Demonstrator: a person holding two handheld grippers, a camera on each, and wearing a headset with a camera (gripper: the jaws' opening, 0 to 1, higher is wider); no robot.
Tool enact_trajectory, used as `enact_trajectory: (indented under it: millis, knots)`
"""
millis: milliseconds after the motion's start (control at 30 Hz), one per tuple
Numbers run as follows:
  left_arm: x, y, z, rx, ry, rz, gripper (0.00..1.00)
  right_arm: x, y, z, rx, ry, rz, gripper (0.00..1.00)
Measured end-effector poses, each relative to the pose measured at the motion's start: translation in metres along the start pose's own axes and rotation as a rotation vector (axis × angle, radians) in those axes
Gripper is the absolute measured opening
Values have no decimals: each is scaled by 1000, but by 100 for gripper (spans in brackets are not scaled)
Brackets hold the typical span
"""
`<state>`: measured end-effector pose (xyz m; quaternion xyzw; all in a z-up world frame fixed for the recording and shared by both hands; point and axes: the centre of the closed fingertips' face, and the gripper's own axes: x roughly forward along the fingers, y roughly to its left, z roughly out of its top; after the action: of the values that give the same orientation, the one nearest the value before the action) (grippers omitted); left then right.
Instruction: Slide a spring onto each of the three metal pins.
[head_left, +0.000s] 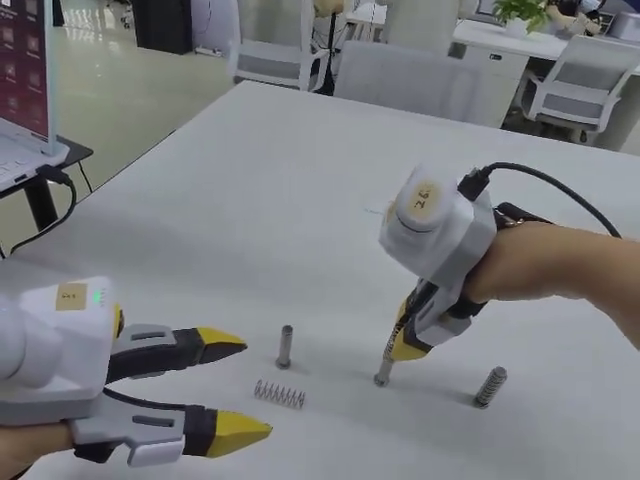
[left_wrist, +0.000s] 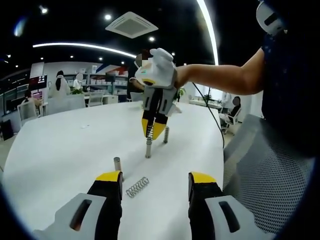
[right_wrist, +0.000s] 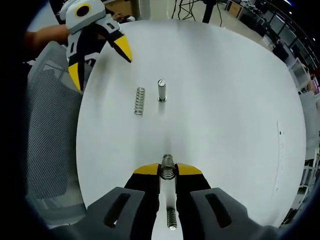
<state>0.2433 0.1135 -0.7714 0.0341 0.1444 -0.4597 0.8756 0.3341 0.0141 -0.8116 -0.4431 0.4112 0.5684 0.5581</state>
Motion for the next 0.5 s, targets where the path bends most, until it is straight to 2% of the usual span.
enact_trajectory:
  millis: [233, 500]
  knots:
    - [0, 1, 1, 1, -2, 3, 48, 17, 1, -4, -3, 22, -4, 9]
    - [-1, 1, 1, 1, -1, 6, 47, 27, 2, -7, -14, 39, -9, 9]
